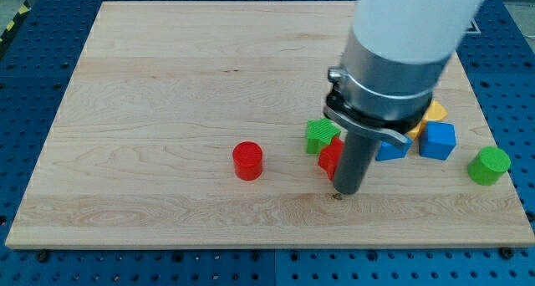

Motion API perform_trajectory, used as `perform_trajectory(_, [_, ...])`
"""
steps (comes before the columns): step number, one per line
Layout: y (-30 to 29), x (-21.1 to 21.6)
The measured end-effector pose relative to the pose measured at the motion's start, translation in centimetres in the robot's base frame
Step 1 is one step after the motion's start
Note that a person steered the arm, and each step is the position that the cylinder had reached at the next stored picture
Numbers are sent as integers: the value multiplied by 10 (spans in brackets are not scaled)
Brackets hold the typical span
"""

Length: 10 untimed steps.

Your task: Move the red star into the red circle

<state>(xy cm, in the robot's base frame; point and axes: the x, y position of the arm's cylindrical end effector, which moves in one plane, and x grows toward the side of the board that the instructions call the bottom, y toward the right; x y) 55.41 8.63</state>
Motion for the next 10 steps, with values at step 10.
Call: perform_trajectory(10, [-27,0])
